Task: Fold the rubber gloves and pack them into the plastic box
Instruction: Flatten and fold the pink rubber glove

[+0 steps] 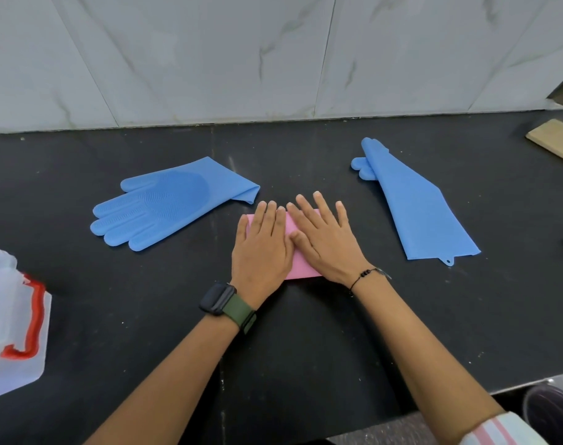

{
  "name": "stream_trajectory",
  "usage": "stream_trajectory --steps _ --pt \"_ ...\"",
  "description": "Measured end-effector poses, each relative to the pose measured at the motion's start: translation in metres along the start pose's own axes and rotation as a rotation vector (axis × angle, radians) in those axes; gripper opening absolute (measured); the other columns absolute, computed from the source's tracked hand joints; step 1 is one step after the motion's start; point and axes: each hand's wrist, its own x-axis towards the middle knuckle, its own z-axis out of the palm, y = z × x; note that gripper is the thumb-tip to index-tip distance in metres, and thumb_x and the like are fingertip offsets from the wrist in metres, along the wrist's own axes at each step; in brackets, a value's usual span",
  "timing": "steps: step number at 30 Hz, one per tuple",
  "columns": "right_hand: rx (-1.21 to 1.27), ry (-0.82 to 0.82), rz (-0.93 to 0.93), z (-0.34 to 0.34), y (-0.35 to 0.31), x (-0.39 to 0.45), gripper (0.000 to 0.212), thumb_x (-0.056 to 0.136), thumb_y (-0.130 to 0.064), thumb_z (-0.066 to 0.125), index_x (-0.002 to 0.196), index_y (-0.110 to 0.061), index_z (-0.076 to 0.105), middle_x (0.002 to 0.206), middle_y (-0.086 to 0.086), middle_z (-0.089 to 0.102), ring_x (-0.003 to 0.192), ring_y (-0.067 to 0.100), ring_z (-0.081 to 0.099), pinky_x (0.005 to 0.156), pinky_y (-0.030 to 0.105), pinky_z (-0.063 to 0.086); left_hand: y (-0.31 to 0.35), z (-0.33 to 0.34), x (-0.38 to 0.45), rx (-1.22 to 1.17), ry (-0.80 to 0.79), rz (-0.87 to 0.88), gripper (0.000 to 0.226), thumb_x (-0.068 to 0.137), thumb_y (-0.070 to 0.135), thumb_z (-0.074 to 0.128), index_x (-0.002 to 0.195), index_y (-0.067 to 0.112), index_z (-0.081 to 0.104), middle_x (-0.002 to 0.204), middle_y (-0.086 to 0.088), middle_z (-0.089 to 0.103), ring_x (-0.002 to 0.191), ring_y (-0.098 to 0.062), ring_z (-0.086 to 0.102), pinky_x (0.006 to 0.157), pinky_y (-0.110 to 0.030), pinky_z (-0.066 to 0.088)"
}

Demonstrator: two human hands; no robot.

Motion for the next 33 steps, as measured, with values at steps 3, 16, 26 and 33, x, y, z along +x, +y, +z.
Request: stream_trajectory --steps 3,16,26,33 --pt "0.033 -0.011 0.005 0.002 0.0 0.0 0.053 0.099 -0.044 0.019 0.148 -0.028 0.014 0.159 -0.004 0.012 0.147 0.021 -0.002 0.117 0.047 -0.003 0.0 0.002 -0.001 -0.013 -0.013 -0.016 0.056 0.098 0.036 0.018 0.148 0.012 0.012 0.158 -0.006 0.014 0.146 -0.019 0.006 0.118 -0.042 0.006" --pt "0.459 0.115 0.648 -0.028 0.006 -0.021 0.056 0.093 -0.054 0.032 0.129 -0.013 0.045 0.129 0.013 0.052 0.113 0.029 0.052 0.087 0.038 0.043 -0.009 -0.037 -0.004 -0.294 0.067 -0.408 0.059 0.092 0.045 0.041 0.135 0.005 0.034 0.133 -0.019 0.045 0.119 -0.034 0.045 0.092 -0.042 0.041" --pt "0.595 -0.215 0.647 -0.035 -0.016 -0.004 0.033 0.089 -0.042 0.049 0.09 -0.009 0.048 0.089 0.006 0.054 0.069 0.02 0.055 0.046 0.024 0.04 -0.023 -0.054 -0.001 -0.971 -0.266 -0.736 0.037 0.09 0.03 0.056 0.115 0.002 0.05 0.118 -0.015 0.06 0.104 -0.031 0.059 0.094 -0.047 0.049" --pt "0.807 -0.264 0.441 -0.029 -0.059 0.019 0.022 0.082 -0.026 0.06 0.074 -0.012 0.045 0.085 0.011 0.057 0.075 0.023 0.052 0.066 0.033 0.038 -0.057 -0.064 -0.05 -1.409 -0.101 -0.942 0.021 0.089 0.013 0.059 0.106 0.002 0.053 0.103 -0.013 0.064 0.082 -0.024 0.061 0.069 -0.037 0.051"
